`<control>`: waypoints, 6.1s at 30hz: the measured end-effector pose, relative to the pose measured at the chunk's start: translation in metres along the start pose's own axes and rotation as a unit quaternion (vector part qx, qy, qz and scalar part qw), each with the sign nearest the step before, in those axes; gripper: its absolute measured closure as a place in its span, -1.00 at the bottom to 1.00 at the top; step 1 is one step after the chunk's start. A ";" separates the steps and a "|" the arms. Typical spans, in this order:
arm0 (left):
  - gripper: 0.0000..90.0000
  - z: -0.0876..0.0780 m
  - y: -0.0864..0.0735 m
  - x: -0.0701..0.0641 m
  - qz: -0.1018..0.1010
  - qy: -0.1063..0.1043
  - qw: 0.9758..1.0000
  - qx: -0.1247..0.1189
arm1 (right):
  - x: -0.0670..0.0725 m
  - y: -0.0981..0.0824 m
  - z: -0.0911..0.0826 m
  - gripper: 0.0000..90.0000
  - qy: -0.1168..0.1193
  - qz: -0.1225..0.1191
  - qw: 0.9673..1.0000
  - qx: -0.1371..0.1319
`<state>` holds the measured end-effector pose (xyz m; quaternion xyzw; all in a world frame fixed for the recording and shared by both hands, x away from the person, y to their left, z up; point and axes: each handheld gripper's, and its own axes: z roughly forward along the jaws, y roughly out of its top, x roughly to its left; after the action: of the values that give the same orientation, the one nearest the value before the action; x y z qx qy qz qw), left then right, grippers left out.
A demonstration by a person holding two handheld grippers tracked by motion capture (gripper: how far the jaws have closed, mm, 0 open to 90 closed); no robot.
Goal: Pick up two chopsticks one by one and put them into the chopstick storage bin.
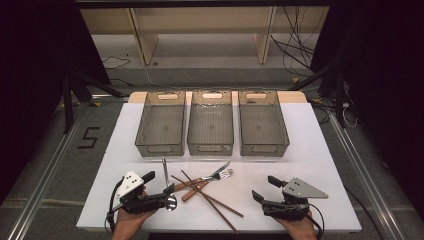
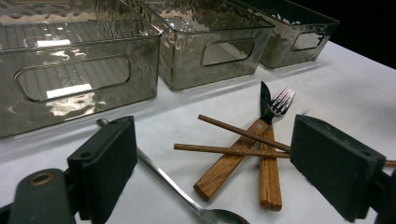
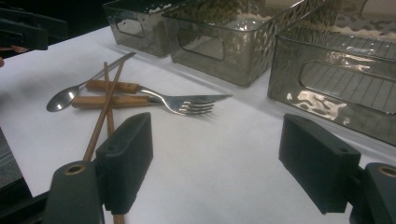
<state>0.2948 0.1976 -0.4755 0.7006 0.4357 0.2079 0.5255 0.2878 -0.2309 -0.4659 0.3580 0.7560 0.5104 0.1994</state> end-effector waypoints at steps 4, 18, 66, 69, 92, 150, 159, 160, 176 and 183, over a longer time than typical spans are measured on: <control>-0.67 0.000 0.000 0.000 0.001 0.000 1.000 0.001 | 0.001 0.001 0.002 -0.40 0.001 -0.005 1.000 0.009; -0.67 0.002 0.000 -0.001 0.003 0.001 1.000 0.001 | 0.030 0.013 0.007 -0.29 0.025 -0.026 0.999 0.029; -0.67 0.002 0.000 0.000 0.006 0.002 1.000 0.002 | 0.099 0.001 0.081 0.65 0.073 -0.081 0.971 0.212; -0.67 0.003 0.000 0.000 0.006 0.002 1.000 0.002 | 0.101 0.000 0.083 0.70 0.065 -0.080 0.972 0.210; -0.67 0.003 0.002 -0.001 -0.010 -0.005 1.000 0.010 | 0.093 0.014 0.069 0.89 0.056 -0.032 0.989 0.130; 0.88 0.036 0.052 -0.050 -0.187 -0.240 0.952 0.043 | 0.099 0.039 0.061 0.61 0.068 -0.074 0.995 -0.002; 0.88 0.027 0.060 -0.039 -0.155 -0.205 0.966 0.030 | 0.079 0.036 0.047 -0.05 0.090 -0.078 0.993 0.010; 0.88 0.027 0.061 -0.038 -0.151 -0.199 0.968 0.032 | 0.078 0.035 0.046 -0.09 0.090 -0.079 0.993 0.014; 0.88 0.019 0.114 -0.002 -0.093 -0.150 0.982 0.062 | 0.067 0.025 0.044 -0.36 0.087 -0.082 0.991 0.056; 0.88 0.020 0.146 0.018 -0.091 -0.130 0.986 0.058 | 0.067 0.024 0.046 -0.46 0.090 -0.077 0.991 0.056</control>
<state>0.3764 0.1914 -0.3516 0.7086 0.4370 0.0411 0.5524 0.2815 -0.1466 -0.4581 0.2618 0.8236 0.4805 0.1490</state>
